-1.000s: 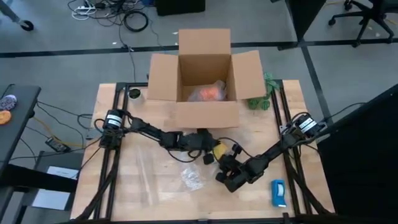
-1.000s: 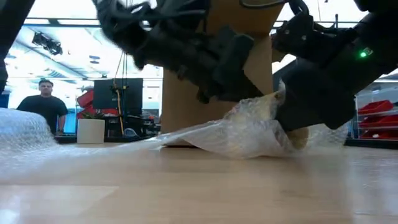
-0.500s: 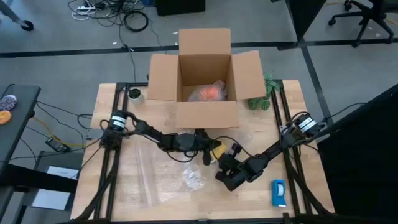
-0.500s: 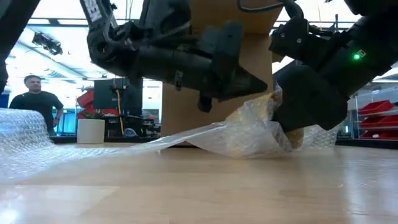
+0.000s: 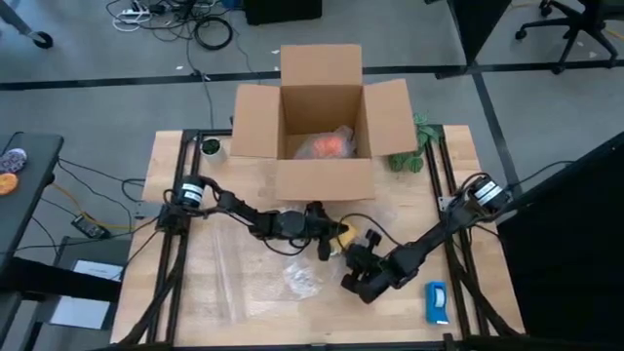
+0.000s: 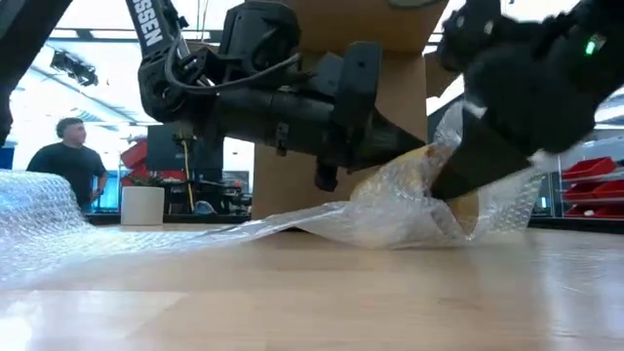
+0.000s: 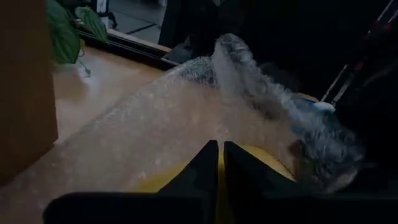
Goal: Wrap mug
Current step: Wrap the yellow mug with the bubble wrap
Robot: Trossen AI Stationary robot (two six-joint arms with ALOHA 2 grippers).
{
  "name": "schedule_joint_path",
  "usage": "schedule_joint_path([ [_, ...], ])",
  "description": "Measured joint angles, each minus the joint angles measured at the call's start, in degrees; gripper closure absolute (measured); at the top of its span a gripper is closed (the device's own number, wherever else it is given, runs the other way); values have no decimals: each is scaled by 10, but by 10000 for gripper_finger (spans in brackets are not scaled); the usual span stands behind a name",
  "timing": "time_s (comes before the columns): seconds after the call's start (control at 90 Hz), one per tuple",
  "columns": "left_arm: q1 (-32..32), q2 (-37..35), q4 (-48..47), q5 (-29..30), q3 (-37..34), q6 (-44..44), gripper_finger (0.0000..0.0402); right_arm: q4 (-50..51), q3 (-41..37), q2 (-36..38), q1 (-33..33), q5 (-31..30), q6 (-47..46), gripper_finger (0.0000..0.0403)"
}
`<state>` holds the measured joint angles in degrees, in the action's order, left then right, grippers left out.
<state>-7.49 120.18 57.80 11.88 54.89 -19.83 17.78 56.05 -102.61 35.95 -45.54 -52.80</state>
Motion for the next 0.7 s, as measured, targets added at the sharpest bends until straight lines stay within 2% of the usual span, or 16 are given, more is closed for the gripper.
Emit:
schedule_joint_path([
  [0.167,0,0,-3,0,0,0,388,18,0,43,36,36,-13,402],
  [0.222,0,0,-5,0,0,0,388,18,0,58,52,10,-20,402],
  [0.333,0,1,-5,0,0,0,388,26,0,69,75,-100,-25,402],
  [0.4,0,1,-4,0,0,0,388,32,0,68,79,-140,-26,403],
  [0.589,0,1,-7,-1,-1,0,388,-4,0,74,92,-161,0,403],
  [0.7,0,1,-7,-1,-1,0,388,28,0,98,118,-159,-15,403],
])
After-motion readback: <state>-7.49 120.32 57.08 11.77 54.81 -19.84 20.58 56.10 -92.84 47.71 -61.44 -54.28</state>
